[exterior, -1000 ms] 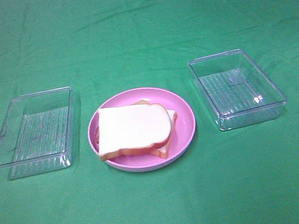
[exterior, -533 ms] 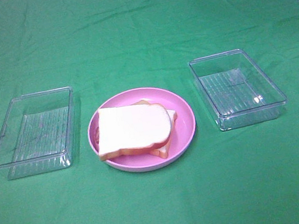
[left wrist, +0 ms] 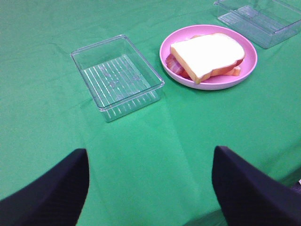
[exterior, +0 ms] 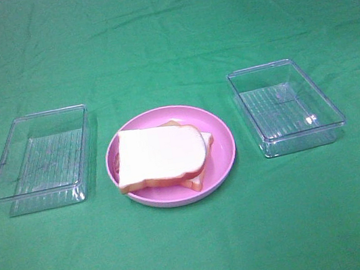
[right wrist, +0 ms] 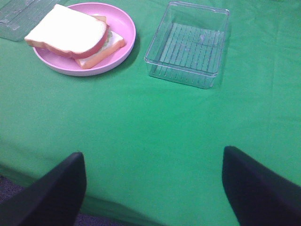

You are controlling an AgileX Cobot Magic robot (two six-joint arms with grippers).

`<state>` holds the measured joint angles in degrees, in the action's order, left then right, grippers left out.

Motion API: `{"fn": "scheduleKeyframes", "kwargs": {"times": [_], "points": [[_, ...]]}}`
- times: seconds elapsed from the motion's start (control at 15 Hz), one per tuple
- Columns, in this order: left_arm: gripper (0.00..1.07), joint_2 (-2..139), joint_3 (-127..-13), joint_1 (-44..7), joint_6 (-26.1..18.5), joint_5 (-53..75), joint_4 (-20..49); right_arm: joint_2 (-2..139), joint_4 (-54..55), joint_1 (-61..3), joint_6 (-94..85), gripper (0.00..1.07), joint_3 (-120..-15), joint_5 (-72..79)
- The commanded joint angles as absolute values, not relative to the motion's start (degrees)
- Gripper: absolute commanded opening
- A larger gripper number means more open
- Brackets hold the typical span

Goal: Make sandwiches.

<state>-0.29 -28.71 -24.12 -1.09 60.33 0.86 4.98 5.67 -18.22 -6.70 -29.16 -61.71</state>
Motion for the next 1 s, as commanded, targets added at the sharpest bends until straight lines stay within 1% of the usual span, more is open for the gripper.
{"fn": "scheduleKeyframes", "kwargs": {"times": [0.07, 0.2, 0.27, 0.4, 0.47, 0.53, 0.6, 0.67, 0.8, 0.93, 1.0], "points": [[0.7, -1.49, -28.59, -24.18, -1.15, 59.93, 1.26, 4.58, 5.61, -18.16, -7.51, 0.76, -28.93, -60.96], [0.7, -1.49, -28.59, -24.18, -1.15, 59.93, 1.26, 4.58, 5.61, -18.16, -7.51, 0.76, -28.93, -60.96], [0.7, -1.49, -28.59, -23.49, -1.15, 59.93, 1.26, 4.58, 5.9, -16.79, -7.51, 0.76, -28.93, -60.96], [0.7, -1.49, -28.59, -17.07, -1.15, 59.93, 1.09, 4.58, 5.9, -8.31, -7.45, 0.76, -28.93, -60.96], [0.7, -1.49, -28.59, -11.57, -1.15, 59.93, 1.09, 4.58, 5.9, -3.21, -7.45, 0.76, -28.93, -60.96], [0.7, -1.49, -28.59, -6.47, -1.15, 59.93, 1.09, 4.58, 5.9, -0.92, -7.45, 0.76, -28.93, -60.96], [0.7, -1.49, -28.59, -6.47, -1.15, 59.93, 1.09, 4.58, 5.9, -0.92, -7.45, 0.76, -28.93, -60.96], [0.7, -1.49, -28.59, -2.01, -1.15, 59.93, 1.09, 4.58, 5.9, 0.63, -7.45, 0.76, -28.93, -60.96], [0.7, -1.49, -28.59, 3.15, -1.15, 59.93, 1.09, 3.78, 5.9, 0.57, -7.45, 0.76, -28.93, -60.96], [0.7, -1.49, -28.59, 6.02, -1.15, 59.93, 1.09, -1.43, 5.9, 0.57, -7.45, 0.76, -28.93, -60.96], [0.7, -1.49, -28.59, 6.02, -1.15, 59.93, 1.09, -1.43, 5.9, 0.57, -7.45, 0.76, -28.93, -60.96]]}}
